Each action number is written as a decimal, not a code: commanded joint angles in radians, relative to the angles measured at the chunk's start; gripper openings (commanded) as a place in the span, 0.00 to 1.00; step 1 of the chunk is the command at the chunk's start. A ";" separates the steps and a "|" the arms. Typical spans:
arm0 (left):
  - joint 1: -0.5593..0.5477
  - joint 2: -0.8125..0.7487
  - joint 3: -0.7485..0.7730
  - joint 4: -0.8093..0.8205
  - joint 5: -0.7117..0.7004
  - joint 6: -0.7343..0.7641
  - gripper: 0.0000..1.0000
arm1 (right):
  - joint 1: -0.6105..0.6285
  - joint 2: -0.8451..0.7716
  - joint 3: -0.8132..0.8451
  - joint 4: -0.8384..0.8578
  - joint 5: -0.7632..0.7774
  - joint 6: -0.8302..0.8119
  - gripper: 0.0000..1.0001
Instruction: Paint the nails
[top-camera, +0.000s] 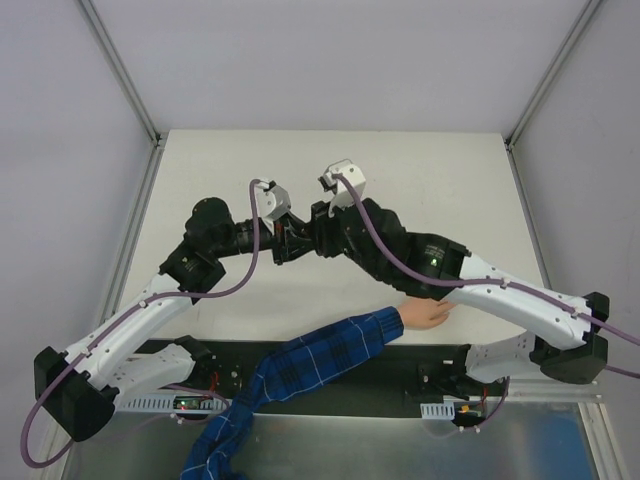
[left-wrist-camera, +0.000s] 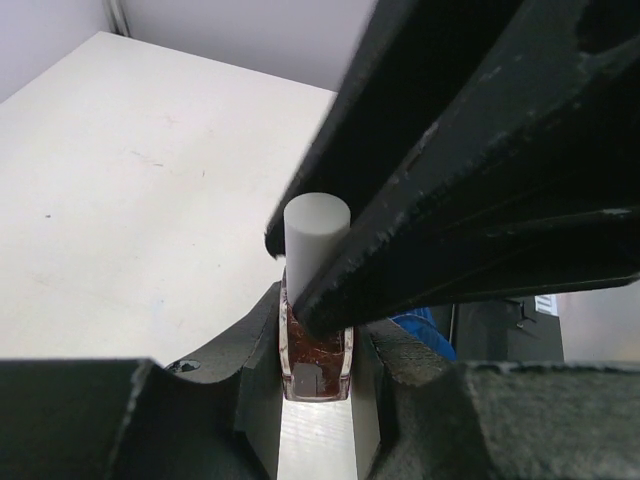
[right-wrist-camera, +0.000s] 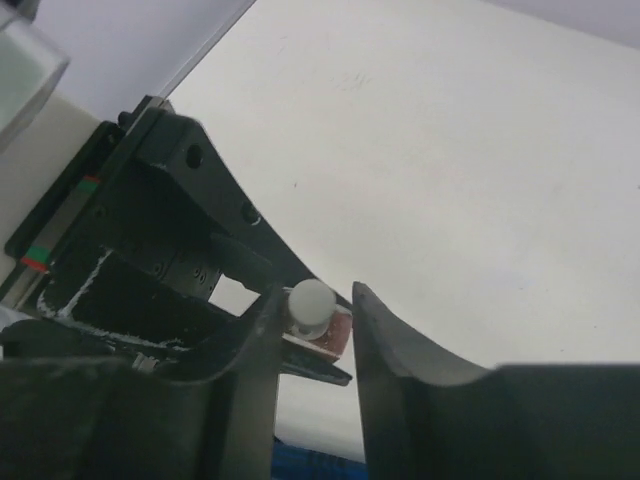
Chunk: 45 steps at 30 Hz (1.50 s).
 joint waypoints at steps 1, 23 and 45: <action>0.012 0.032 0.045 0.069 0.090 -0.020 0.00 | -0.170 -0.052 0.111 -0.150 -0.459 -0.145 0.42; 0.012 0.089 0.059 0.191 0.385 -0.132 0.00 | -0.323 -0.042 0.147 -0.227 -0.954 -0.317 0.41; 0.013 -0.028 0.008 0.084 -0.035 -0.002 0.11 | -0.090 -0.094 -0.048 0.057 -0.093 -0.070 0.00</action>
